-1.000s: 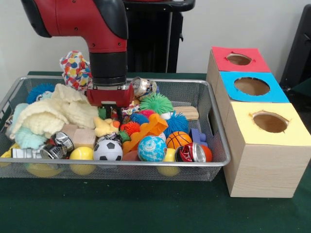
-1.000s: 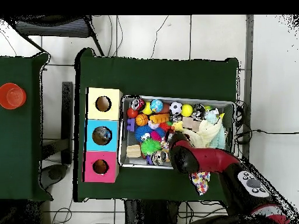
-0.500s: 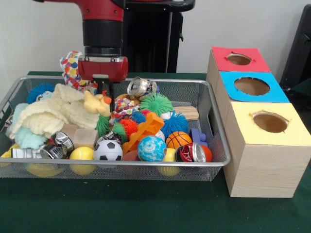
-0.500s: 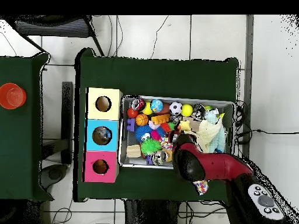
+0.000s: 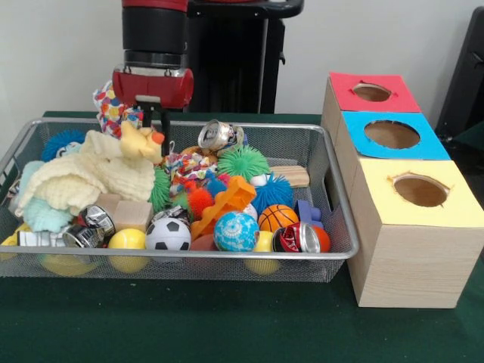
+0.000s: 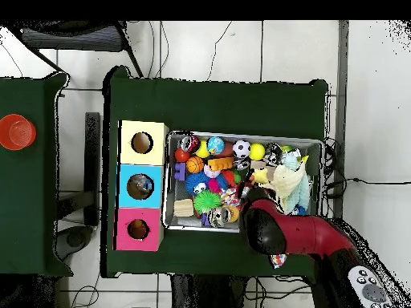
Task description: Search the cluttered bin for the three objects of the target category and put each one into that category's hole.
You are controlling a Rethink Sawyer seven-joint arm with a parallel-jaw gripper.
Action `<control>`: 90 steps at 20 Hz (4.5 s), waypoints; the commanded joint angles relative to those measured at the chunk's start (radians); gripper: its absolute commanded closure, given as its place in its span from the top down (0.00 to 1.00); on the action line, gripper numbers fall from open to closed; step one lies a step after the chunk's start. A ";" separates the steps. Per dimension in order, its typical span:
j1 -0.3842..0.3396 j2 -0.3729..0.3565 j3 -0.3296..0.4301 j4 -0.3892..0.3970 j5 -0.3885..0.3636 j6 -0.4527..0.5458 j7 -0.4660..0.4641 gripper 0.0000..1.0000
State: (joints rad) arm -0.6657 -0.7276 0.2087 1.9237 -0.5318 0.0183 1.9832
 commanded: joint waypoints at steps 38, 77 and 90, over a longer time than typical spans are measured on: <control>-0.053 -0.339 0.355 0.652 0.665 0.143 0.256 0.00; -0.251 0.148 0.804 0.592 0.800 0.327 0.212 0.00; -0.216 0.251 0.660 0.421 0.730 0.477 0.075 0.00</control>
State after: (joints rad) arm -0.8937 -0.5756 0.9390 2.5718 0.1930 0.4496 2.0779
